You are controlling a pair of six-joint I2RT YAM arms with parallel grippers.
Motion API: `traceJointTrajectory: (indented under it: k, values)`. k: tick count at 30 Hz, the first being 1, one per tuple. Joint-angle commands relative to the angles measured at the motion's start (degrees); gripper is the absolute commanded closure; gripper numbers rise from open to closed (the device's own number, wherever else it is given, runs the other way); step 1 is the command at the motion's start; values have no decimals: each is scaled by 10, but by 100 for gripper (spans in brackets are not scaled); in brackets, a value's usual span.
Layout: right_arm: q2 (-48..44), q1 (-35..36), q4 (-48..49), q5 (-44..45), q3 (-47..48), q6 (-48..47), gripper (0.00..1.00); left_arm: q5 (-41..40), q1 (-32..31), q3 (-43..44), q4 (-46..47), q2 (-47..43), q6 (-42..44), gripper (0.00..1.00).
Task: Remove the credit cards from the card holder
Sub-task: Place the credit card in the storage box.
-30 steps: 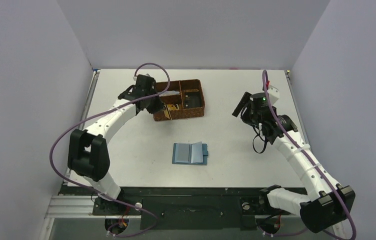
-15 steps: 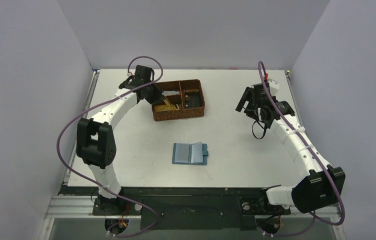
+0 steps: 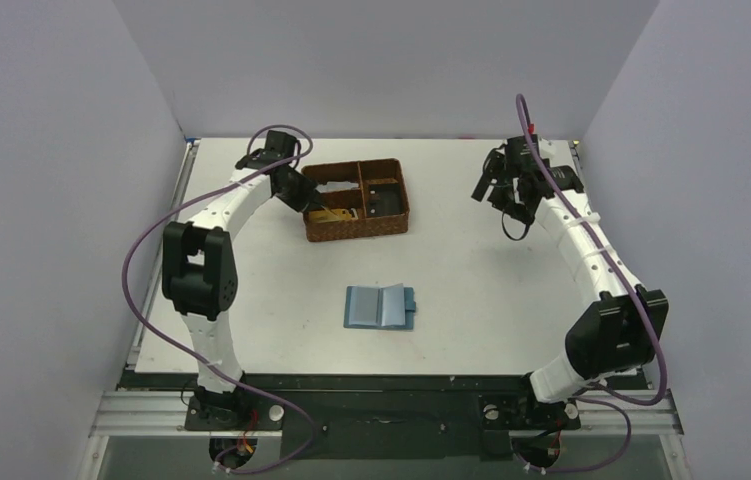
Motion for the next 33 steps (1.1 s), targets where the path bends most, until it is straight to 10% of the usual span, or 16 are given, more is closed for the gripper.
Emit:
traceJointTrajectory:
  k: [1,20,24,33]
  values:
    - [28,-12,-34,-21,54,-5,23,18,7,27,-25,11,-27,100]
    - [113,-38,-73,-64,129,-22,24,36,7,48,-14,46,-33,99]
    - [121,-39,-74,-64,135,-22,24,31,6,63,-17,43,-22,71]
    - [125,-35,-73,-78,132,-19,24,35,6,89,-1,44,8,62]
